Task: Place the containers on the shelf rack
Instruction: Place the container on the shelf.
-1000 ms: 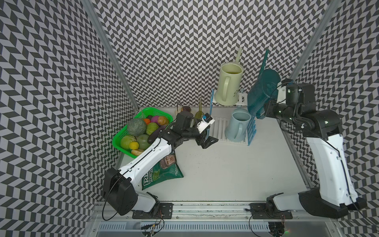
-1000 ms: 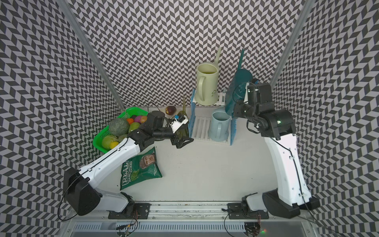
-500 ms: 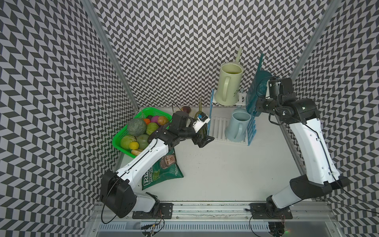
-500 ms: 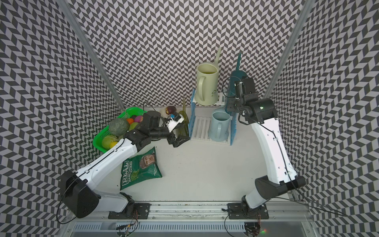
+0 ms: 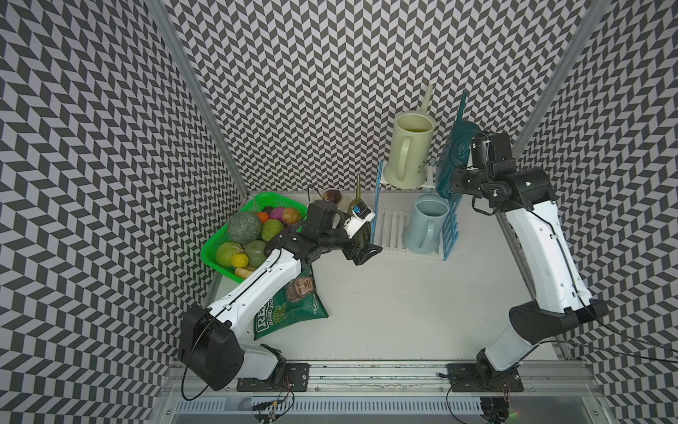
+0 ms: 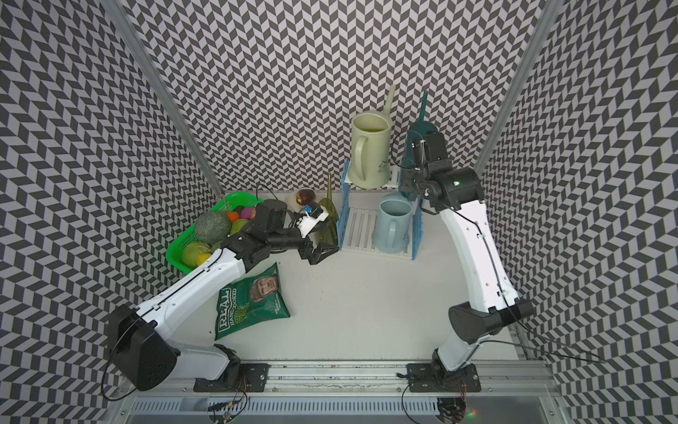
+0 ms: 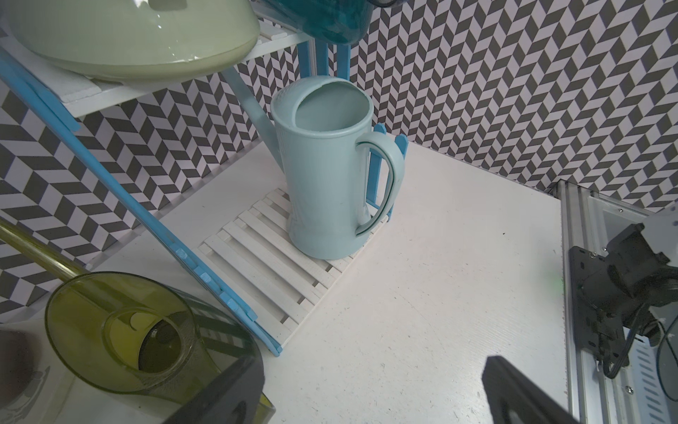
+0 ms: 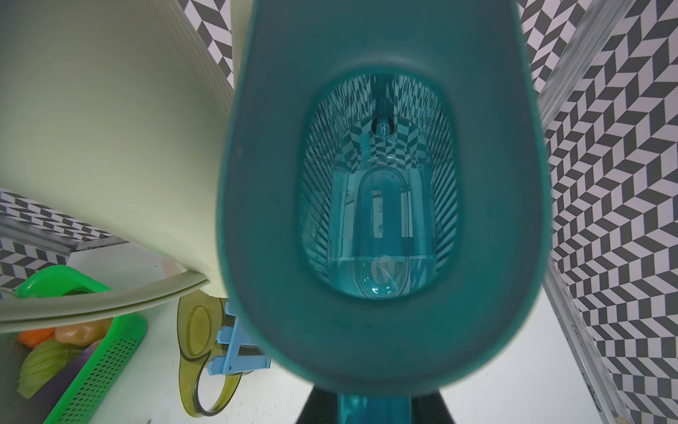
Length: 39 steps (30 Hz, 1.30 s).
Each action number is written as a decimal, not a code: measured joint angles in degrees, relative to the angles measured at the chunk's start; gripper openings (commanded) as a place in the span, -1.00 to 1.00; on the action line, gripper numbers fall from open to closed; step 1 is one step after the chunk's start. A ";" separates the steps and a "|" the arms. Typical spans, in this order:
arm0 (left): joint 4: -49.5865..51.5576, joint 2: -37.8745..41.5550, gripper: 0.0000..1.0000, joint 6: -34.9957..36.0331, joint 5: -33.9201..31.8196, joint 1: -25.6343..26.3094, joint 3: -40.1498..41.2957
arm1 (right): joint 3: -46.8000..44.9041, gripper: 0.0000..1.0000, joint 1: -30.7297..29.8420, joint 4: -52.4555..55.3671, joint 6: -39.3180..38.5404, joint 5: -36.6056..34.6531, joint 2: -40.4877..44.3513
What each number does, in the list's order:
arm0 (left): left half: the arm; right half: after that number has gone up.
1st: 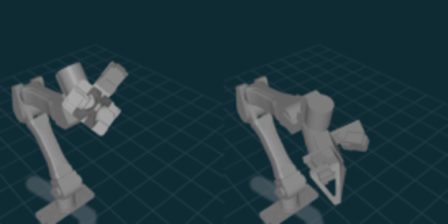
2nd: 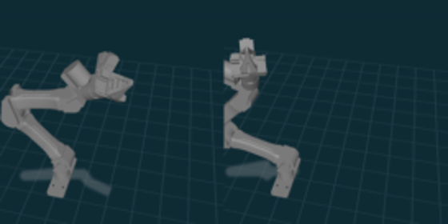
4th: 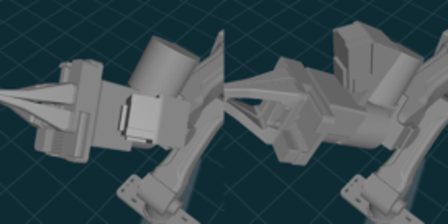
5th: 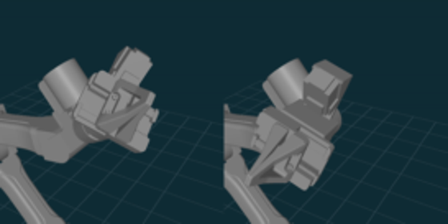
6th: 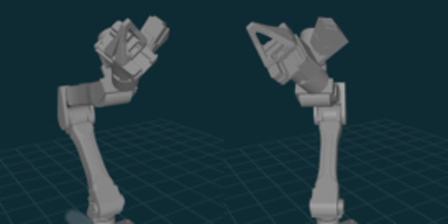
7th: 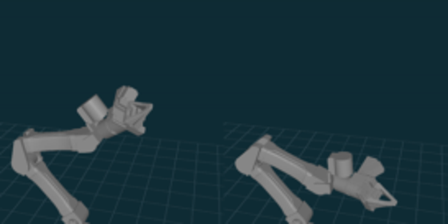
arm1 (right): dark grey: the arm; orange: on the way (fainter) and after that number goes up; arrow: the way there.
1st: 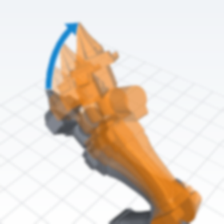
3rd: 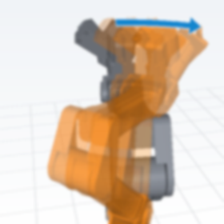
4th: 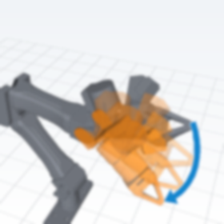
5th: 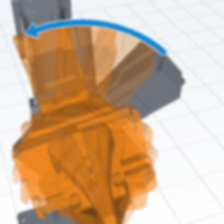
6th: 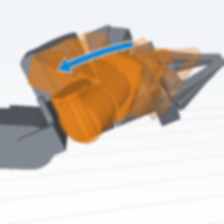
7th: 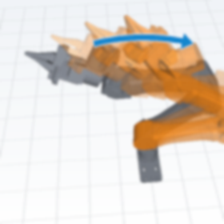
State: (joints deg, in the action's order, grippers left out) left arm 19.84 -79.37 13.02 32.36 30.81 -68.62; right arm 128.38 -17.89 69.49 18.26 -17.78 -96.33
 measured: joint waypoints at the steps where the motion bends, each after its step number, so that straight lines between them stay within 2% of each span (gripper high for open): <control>1: 0.00 0.00 1.00 0.00 0.02 -0.09 0.07 | 0.26 -0.81 0.00 -0.15 0.00 -0.22 -0.28; 18: 0.00 0.00 1.00 0.00 0.48 -0.59 0.57 | 3.74 -0.42 0.00 -1.14 -0.09 -2.29 -3.63; 34: 0.00 -0.02 1.00 -0.02 1.20 -0.83 0.57 | 4.44 -0.34 0.00 -2.69 -0.48 -2.69 -3.91; 39: 0.00 -0.02 1.00 -0.02 1.33 -0.98 0.70 | 4.44 -0.24 0.00 -2.71 -0.90 -3.06 -4.28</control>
State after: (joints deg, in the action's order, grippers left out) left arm 19.84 -79.40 12.99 33.69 29.82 -67.92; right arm 132.81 -17.89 66.78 17.37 -20.84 -100.62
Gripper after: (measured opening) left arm 0.999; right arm 0.362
